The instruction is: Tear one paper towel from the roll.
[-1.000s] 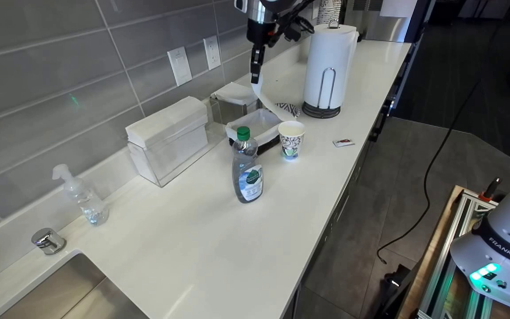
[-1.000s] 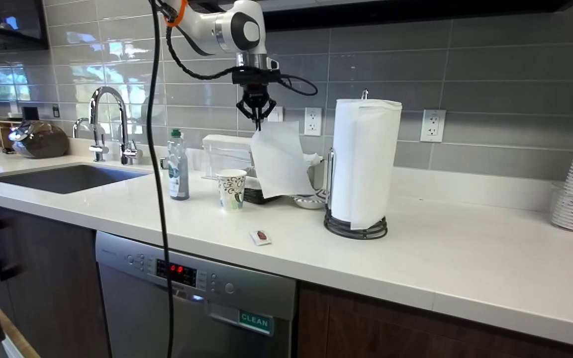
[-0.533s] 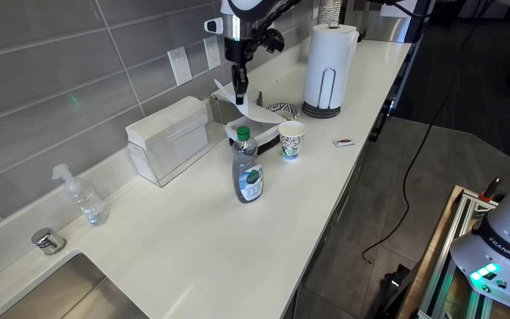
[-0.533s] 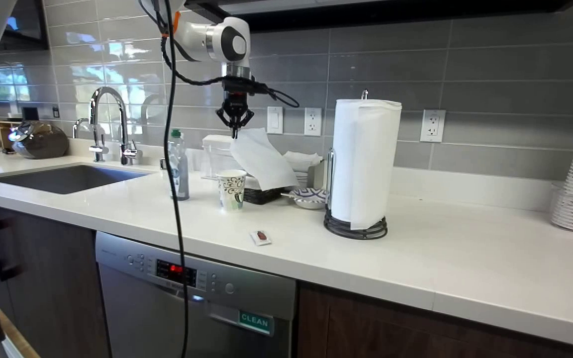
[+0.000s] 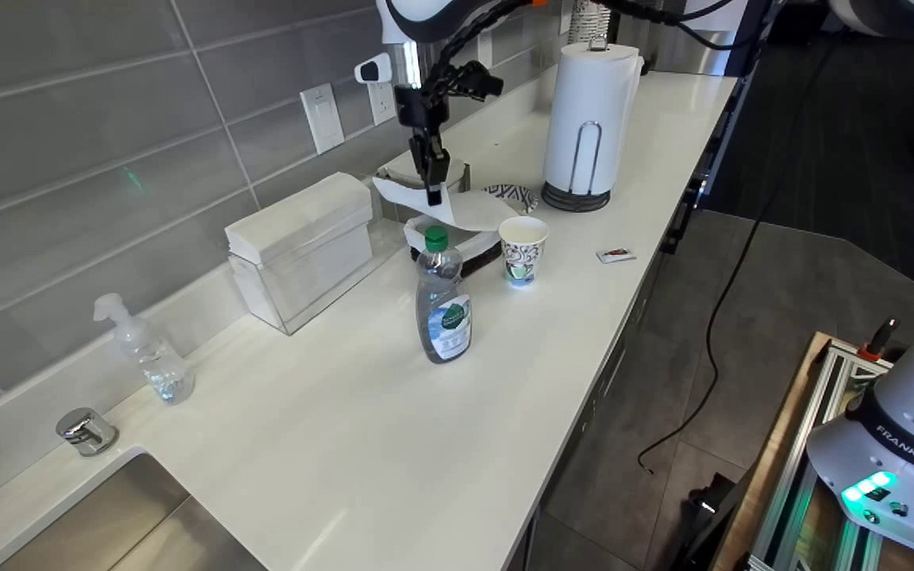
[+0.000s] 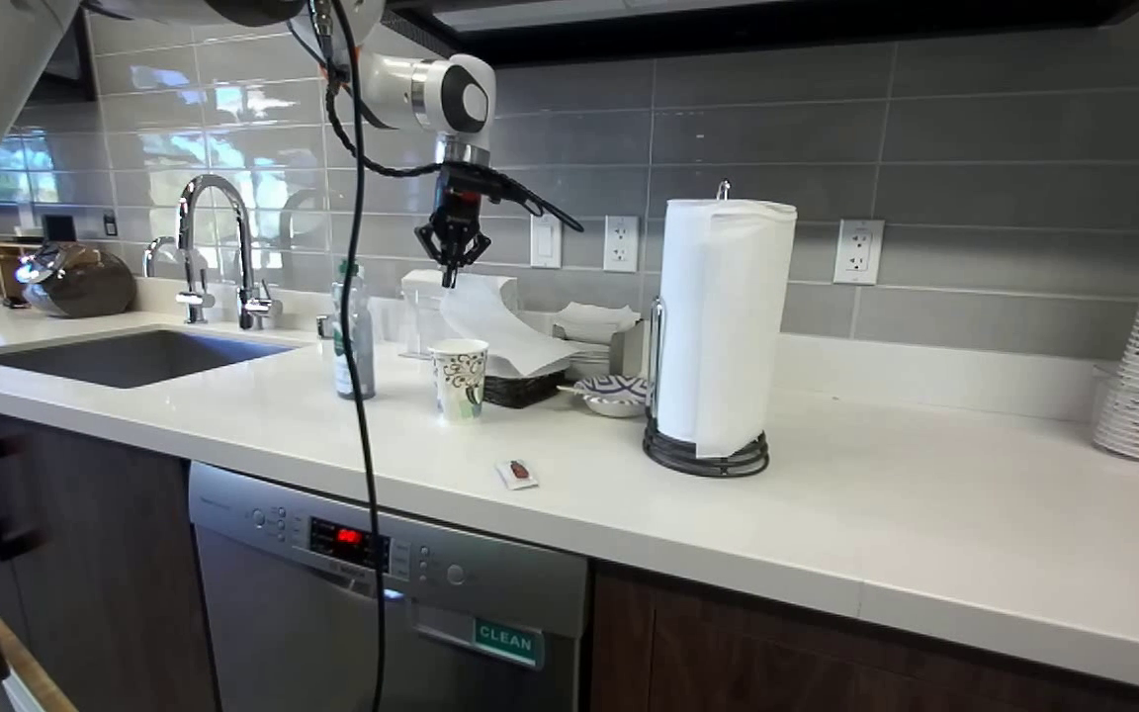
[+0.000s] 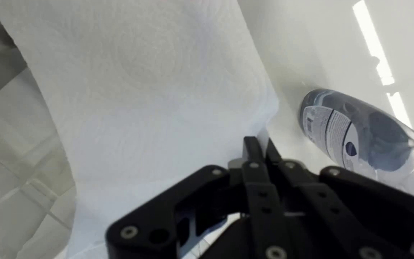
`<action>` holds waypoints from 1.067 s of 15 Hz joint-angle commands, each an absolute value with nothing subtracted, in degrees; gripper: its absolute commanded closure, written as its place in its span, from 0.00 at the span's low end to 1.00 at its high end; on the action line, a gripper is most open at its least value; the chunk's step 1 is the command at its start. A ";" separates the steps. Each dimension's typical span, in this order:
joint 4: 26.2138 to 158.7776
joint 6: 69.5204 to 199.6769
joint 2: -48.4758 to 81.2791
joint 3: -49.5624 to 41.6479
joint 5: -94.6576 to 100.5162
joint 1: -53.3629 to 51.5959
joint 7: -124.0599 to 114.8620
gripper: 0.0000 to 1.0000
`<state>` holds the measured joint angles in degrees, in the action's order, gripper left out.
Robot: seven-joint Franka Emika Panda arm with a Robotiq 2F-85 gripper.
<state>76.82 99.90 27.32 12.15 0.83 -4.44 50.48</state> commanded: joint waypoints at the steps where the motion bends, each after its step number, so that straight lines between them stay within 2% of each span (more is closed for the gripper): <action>1: 71.73 94.53 29.95 11.60 0.60 -5.31 51.38 0.63; 9: 65.80 86.53 28.92 9.90 2.92 -6.89 45.36 0.03; 10: 65.86 85.94 28.57 10.26 3.33 -6.50 44.55 0.00; 16: 68.51 88.27 25.12 8.94 4.75 -6.12 34.22 0.00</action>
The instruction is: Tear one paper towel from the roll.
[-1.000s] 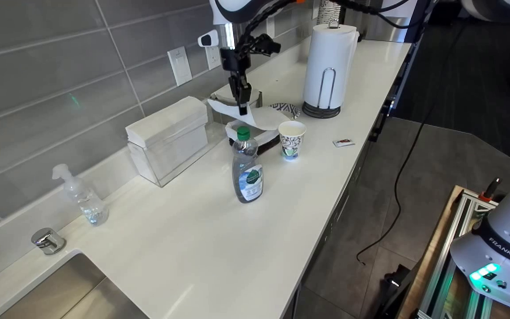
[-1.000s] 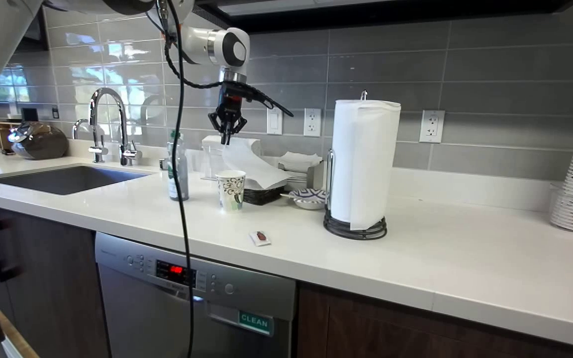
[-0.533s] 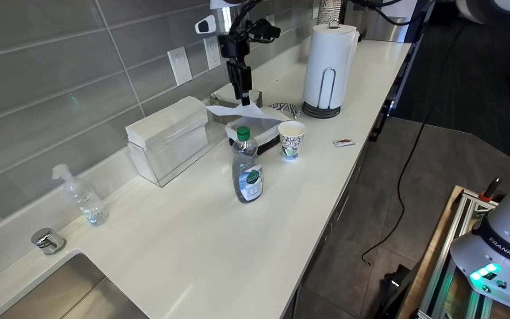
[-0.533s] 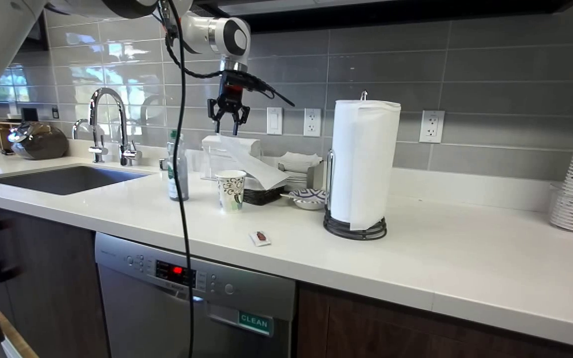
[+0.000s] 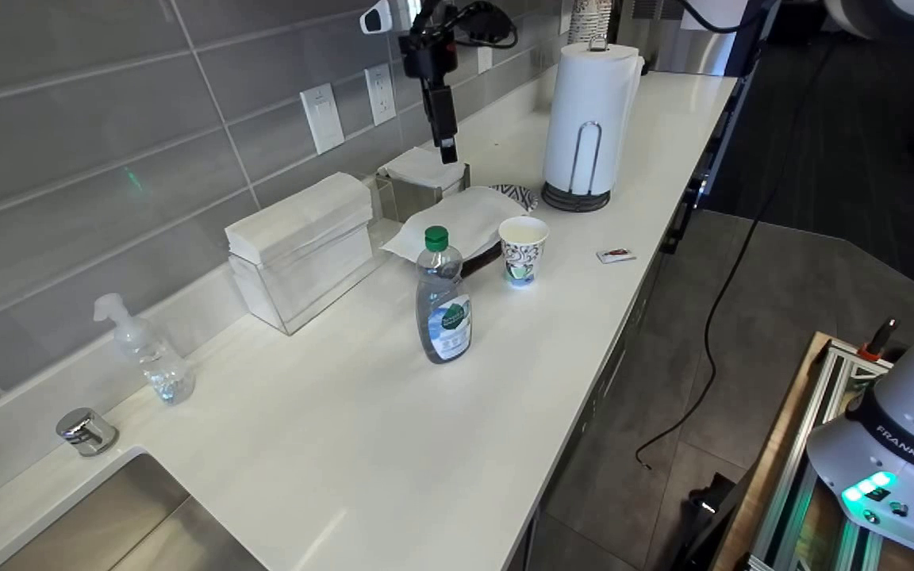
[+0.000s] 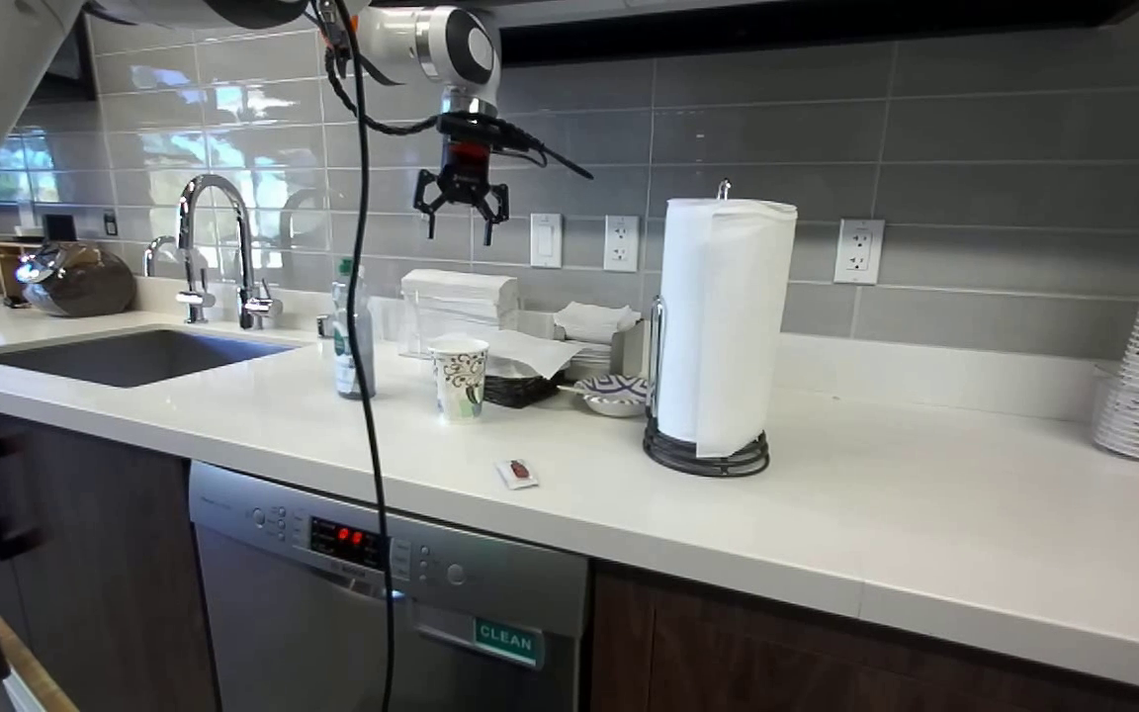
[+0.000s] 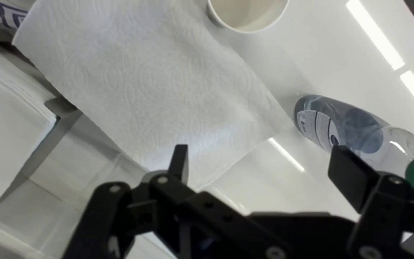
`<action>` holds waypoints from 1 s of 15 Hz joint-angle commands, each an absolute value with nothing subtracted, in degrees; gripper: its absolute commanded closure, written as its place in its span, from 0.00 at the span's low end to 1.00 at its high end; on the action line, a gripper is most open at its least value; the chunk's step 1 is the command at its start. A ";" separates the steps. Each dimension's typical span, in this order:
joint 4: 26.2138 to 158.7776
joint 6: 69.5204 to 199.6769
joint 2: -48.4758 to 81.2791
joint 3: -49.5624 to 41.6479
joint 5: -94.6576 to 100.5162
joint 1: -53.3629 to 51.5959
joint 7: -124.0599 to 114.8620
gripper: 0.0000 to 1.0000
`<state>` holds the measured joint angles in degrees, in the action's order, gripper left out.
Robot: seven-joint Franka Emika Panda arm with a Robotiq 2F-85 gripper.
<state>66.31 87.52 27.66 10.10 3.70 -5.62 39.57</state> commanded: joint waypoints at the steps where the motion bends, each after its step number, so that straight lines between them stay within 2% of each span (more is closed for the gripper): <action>1: 69.74 89.47 24.32 8.58 4.44 -6.00 31.00 0.00; 11: 95.80 130.76 14.86 5.41 7.48 -3.99 20.78 0.00; 15: 107.12 139.92 8.10 4.78 8.68 -5.04 12.98 0.00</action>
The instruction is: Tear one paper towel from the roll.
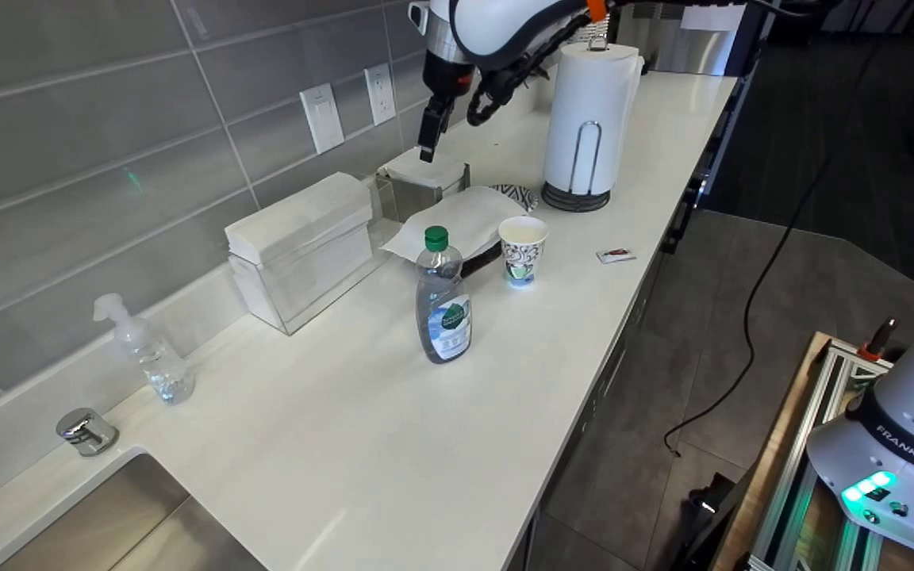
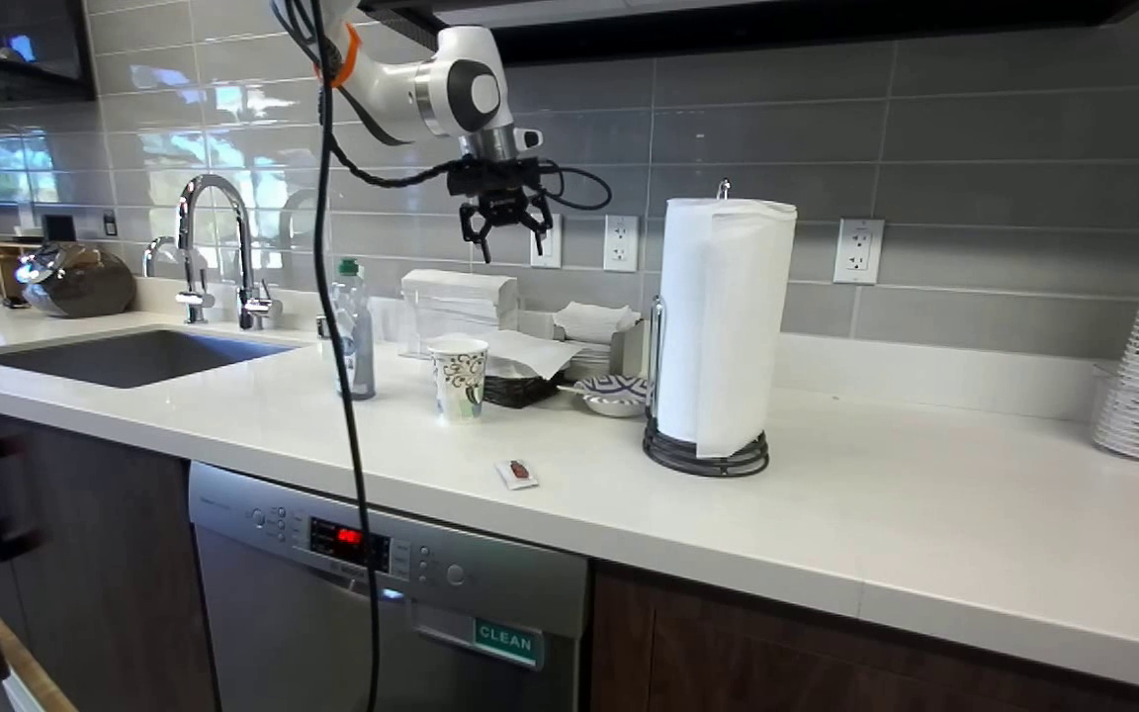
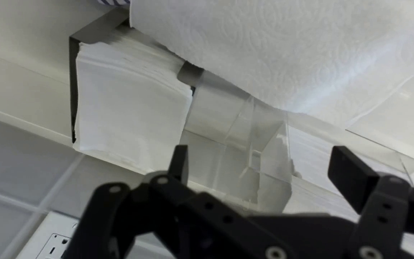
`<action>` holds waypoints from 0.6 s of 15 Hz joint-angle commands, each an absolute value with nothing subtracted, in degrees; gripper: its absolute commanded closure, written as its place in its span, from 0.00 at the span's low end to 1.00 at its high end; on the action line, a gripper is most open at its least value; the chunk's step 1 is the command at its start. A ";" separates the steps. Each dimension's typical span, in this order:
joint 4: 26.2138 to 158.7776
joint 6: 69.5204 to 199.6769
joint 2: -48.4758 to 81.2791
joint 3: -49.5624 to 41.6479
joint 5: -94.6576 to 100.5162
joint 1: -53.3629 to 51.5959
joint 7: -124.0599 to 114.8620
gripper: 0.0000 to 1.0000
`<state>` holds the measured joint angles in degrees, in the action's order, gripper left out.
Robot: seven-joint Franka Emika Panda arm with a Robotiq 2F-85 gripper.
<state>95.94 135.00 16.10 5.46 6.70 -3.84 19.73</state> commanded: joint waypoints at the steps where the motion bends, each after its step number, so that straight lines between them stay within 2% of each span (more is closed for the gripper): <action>1: 108.99 138.93 5.99 5.04 8.08 -5.26 10.85 0.00; 4: 113.59 132.31 -1.90 5.79 6.64 -6.42 1.82 0.00; 9: 115.08 112.14 -14.42 8.14 3.75 -7.26 -11.85 0.00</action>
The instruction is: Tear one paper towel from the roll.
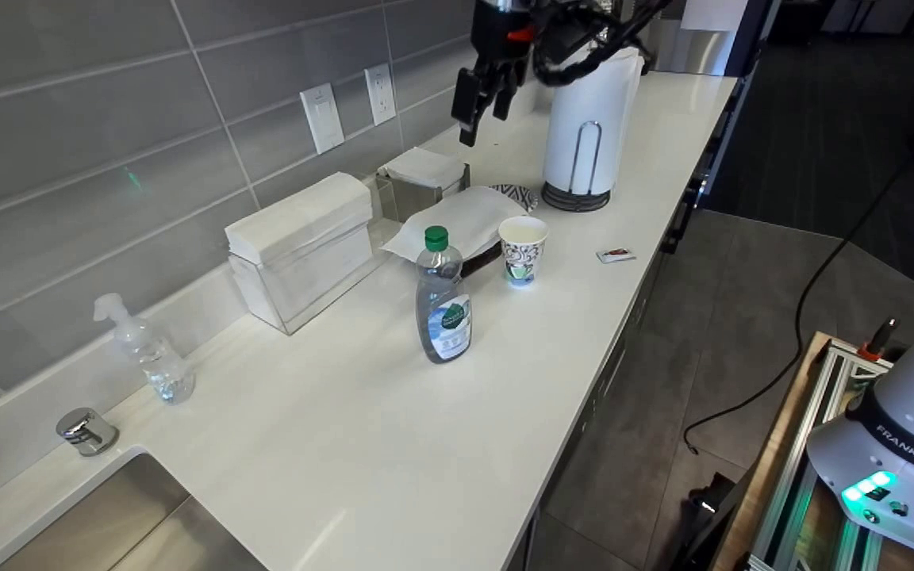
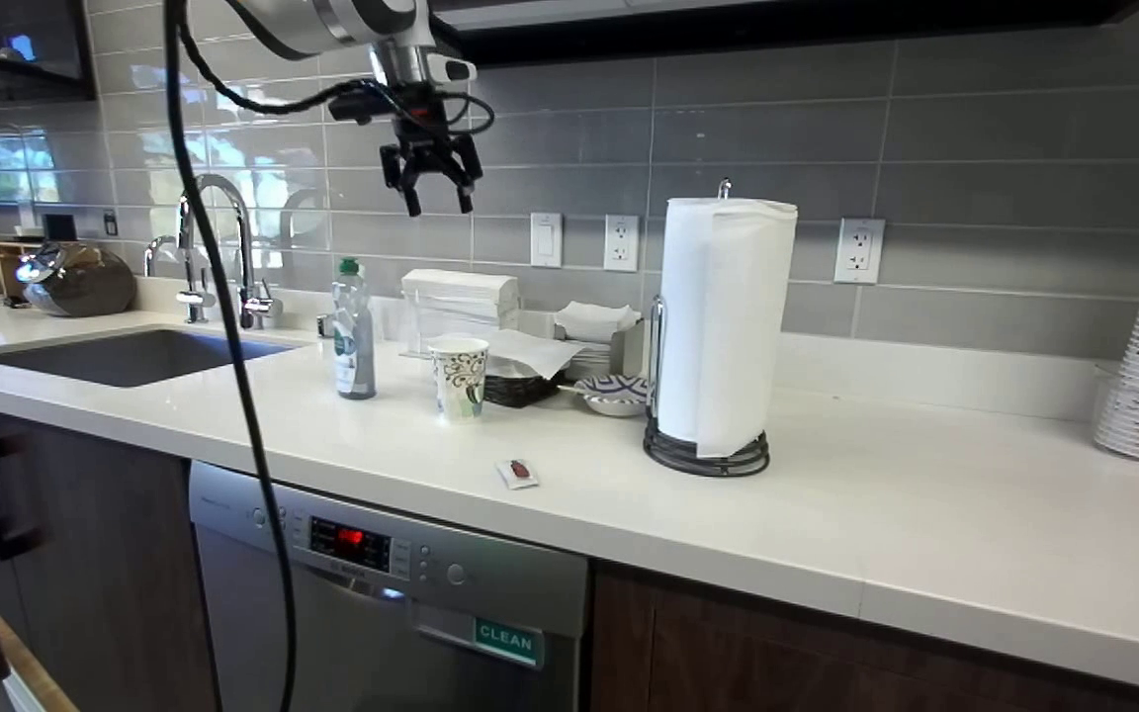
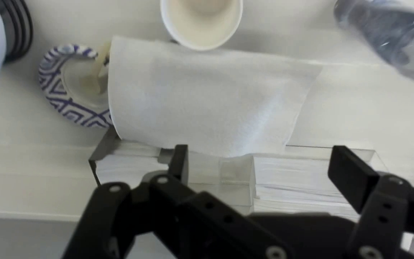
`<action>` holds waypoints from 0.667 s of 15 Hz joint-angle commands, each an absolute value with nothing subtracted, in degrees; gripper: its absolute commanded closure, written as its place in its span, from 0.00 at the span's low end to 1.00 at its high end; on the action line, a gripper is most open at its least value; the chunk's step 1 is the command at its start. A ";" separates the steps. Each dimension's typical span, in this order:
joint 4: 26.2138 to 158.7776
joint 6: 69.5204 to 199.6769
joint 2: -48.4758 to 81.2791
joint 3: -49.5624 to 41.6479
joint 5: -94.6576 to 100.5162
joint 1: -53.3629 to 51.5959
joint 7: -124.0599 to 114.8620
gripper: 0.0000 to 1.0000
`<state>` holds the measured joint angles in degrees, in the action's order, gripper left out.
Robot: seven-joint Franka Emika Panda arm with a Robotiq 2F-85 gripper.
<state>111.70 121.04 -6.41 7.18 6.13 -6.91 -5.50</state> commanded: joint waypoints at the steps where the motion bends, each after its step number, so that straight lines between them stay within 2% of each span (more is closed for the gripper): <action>1: 115.26 108.72 -16.80 8.45 2.56 -7.20 -13.40 0.00; 4: 118.27 103.64 -24.26 8.41 3.84 -5.86 -14.98 0.00; 5: 113.34 104.26 -18.86 9.08 3.29 -6.37 -13.89 0.00; 10: 117.00 103.39 -23.85 8.79 3.32 -5.42 -14.06 0.00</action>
